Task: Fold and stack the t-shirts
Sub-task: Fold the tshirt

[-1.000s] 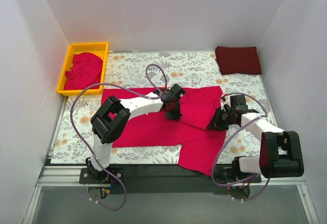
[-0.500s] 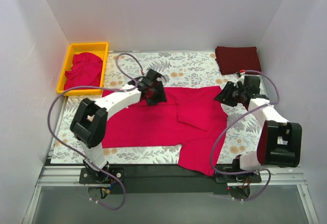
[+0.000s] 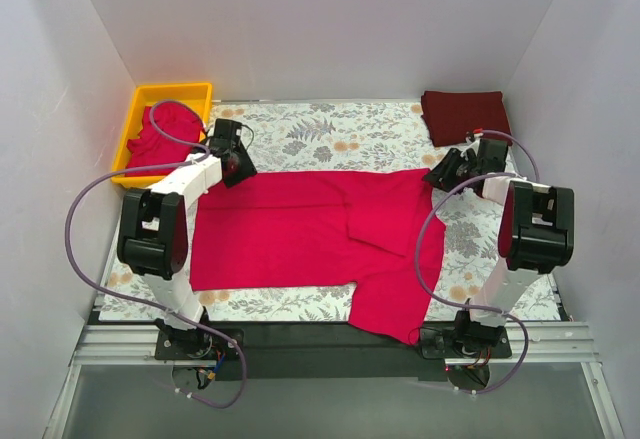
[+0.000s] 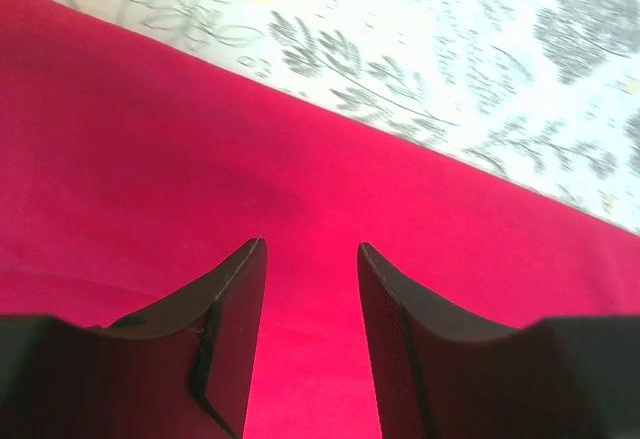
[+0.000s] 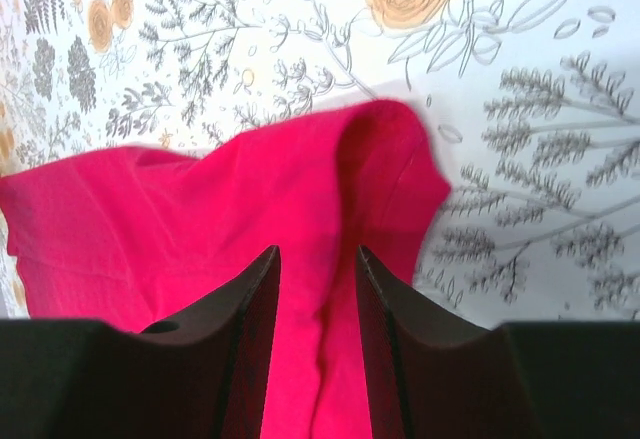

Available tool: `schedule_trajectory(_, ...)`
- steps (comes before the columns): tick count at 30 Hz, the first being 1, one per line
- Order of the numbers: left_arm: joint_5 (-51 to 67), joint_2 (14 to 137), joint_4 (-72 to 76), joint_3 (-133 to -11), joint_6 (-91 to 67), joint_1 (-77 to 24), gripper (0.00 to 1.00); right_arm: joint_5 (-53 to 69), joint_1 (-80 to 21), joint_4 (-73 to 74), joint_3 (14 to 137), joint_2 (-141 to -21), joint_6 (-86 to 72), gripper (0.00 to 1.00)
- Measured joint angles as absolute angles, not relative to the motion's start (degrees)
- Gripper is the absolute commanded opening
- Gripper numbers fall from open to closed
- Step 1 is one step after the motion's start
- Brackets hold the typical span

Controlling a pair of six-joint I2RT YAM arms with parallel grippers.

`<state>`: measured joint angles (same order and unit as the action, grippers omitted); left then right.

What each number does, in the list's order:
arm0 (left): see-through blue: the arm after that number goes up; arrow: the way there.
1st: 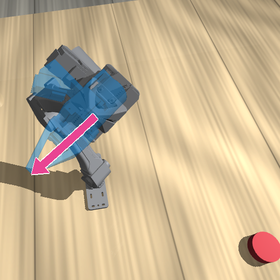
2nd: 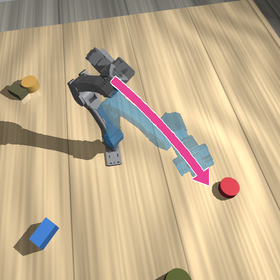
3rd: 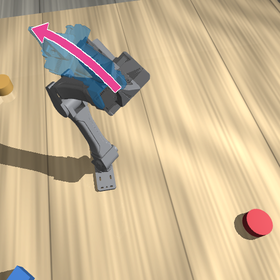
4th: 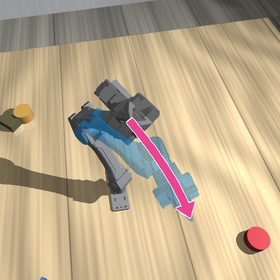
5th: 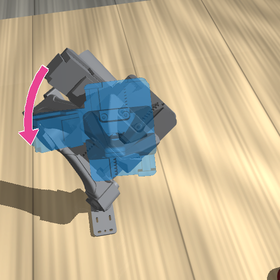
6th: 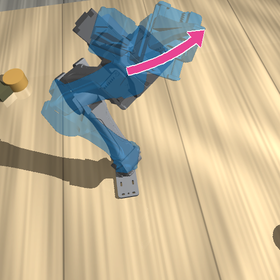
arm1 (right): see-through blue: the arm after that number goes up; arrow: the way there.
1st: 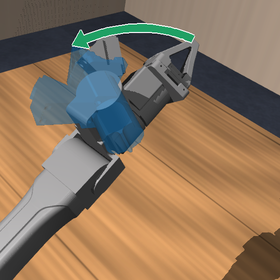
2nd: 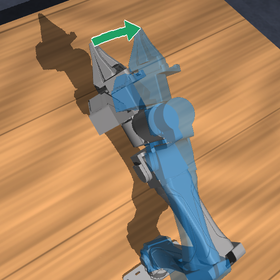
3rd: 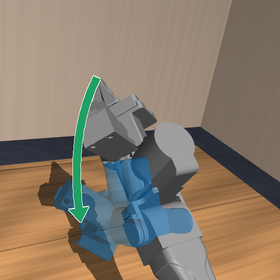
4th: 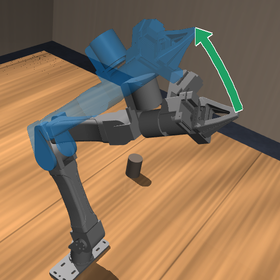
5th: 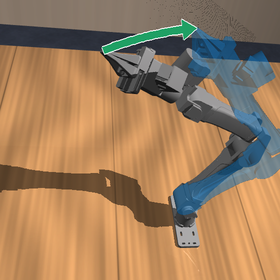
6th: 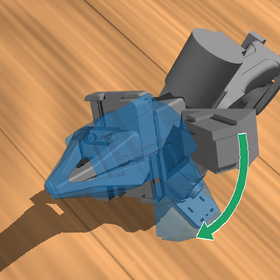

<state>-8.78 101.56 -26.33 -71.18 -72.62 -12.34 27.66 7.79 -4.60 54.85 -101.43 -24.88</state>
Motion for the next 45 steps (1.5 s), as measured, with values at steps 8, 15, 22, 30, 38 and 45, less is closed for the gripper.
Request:
schedule_trajectory(8, -10.7, 107.5, -25.2, -70.8, -70.4, -9.0, 0.39, 30.0, 8.2, -8.5, 60.0, -109.2, -25.3, 0.21)
schedule_trajectory(15, -12.2, 109.9, -25.1, -71.4, -69.7, -8.3, 0.37, 30.7, 10.1, -9.2, 63.1, -113.7, -25.1, 0.01)
schedule_trajectory(22, -12.2, 113.4, -25.1, -76.2, -69.8, -8.3, 0.37, 33.1, 12.1, -9.2, 69.7, -119.3, -23.2, 0.01)
schedule_trajectory(30, -9.6, 116.0, -24.7, -80.1, -70.4, -8.4, 0.52, 34.5, 12.7, -9.1, 75.7, -122.9, -21.6, 0.15)
schedule_trajectory(38, -7.8, 113.4, -26.2, -79.4, -70.5, -8.6, 0.60, 31.1, 13.5, -6.6, 71.7, -116.2, -19.2, 0.39)
schedule_trajectory(45, -7.7, 97.2, -27.8, -72.6, -71.0, -12.8, 0.63, 19.9, 5.0, 0.2, 62.2, -93.9, -12.6, 0.40)
